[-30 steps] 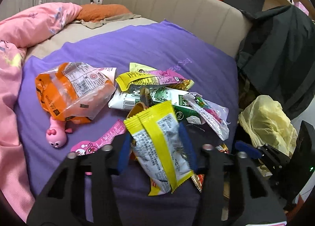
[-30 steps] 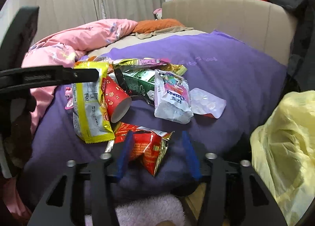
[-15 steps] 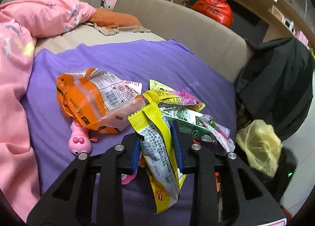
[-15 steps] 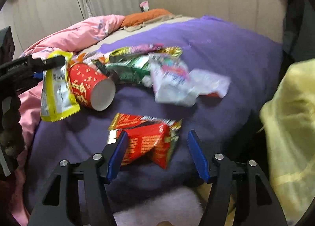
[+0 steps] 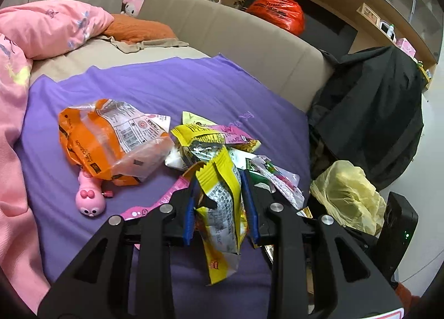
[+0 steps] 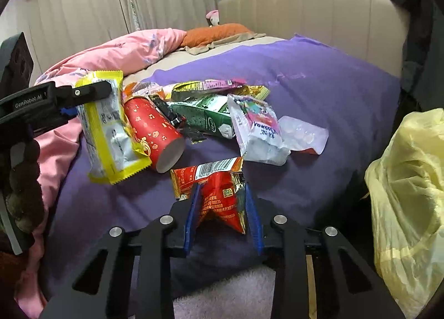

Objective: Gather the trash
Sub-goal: 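Carry both wrappers to the yellow-lined bin and lower them inside, then open both tools to drop the wrappers into the bin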

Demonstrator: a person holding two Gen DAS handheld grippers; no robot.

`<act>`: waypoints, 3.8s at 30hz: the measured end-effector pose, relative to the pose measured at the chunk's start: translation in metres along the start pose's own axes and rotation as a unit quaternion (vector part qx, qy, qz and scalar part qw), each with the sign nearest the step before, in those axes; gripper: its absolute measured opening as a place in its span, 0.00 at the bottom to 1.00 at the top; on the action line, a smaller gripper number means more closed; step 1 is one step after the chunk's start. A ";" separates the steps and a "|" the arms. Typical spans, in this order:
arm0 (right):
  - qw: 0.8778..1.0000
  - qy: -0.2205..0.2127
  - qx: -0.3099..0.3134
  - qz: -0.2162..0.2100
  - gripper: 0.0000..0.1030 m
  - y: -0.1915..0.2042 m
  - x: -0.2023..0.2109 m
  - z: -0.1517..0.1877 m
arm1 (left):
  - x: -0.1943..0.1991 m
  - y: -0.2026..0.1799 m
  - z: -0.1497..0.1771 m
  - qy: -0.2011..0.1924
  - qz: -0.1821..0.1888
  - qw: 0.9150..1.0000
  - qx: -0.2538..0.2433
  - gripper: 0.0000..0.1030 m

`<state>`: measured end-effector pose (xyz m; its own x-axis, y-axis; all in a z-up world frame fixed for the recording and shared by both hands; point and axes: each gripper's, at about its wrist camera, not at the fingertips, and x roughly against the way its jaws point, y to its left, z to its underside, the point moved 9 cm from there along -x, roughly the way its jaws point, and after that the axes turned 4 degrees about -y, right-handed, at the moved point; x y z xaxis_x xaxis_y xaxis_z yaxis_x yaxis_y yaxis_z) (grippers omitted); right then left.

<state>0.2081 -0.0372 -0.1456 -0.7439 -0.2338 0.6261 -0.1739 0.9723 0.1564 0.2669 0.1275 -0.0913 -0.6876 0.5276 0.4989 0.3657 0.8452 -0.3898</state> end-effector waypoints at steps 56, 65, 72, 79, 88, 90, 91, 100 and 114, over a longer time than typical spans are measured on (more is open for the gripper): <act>0.969 -0.178 -0.045 0.166 0.30 -0.331 0.245 -0.032 | -0.140 -0.369 0.050 0.138 0.084 0.963 -0.218 0.20; 0.985 -0.124 -0.014 0.123 0.30 -0.319 0.181 -0.025 | -0.171 -0.319 0.096 0.181 -0.001 0.936 -0.302 0.20; 0.992 -0.060 0.031 0.107 0.30 -0.289 0.116 -0.007 | -0.173 -0.307 0.094 0.181 0.004 0.942 -0.284 0.20; 0.992 -0.048 0.012 0.113 0.30 -0.299 0.116 0.001 | -0.184 -0.320 0.100 0.195 0.033 0.945 -0.260 0.20; 0.994 -0.041 -0.007 0.105 0.30 -0.302 0.124 0.008 | -0.185 -0.319 0.097 0.206 0.072 0.955 -0.198 0.21; 0.994 -0.044 -0.014 0.103 0.31 -0.301 0.126 0.008 | -0.181 -0.319 0.095 0.204 0.082 0.957 -0.190 0.23; 0.994 -0.044 -0.017 0.102 0.32 -0.302 0.126 0.008 | -0.178 -0.319 0.094 0.203 0.088 0.958 -0.184 0.23; 0.992 -0.059 -0.031 0.109 0.54 -0.299 0.143 -0.003 | -0.133 -0.285 0.062 0.162 0.090 0.974 -0.130 0.50; 0.990 -0.112 0.011 0.084 0.63 -0.211 0.169 -0.055 | -0.032 -0.133 -0.011 -0.004 -0.070 0.991 -0.116 0.52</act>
<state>0.1544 -0.2828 -0.0309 -0.8875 -0.0643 0.4563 -0.0486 0.9978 0.0460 0.2473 -0.0011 -0.0465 -0.7469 0.4037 0.5284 0.3999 0.9076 -0.1282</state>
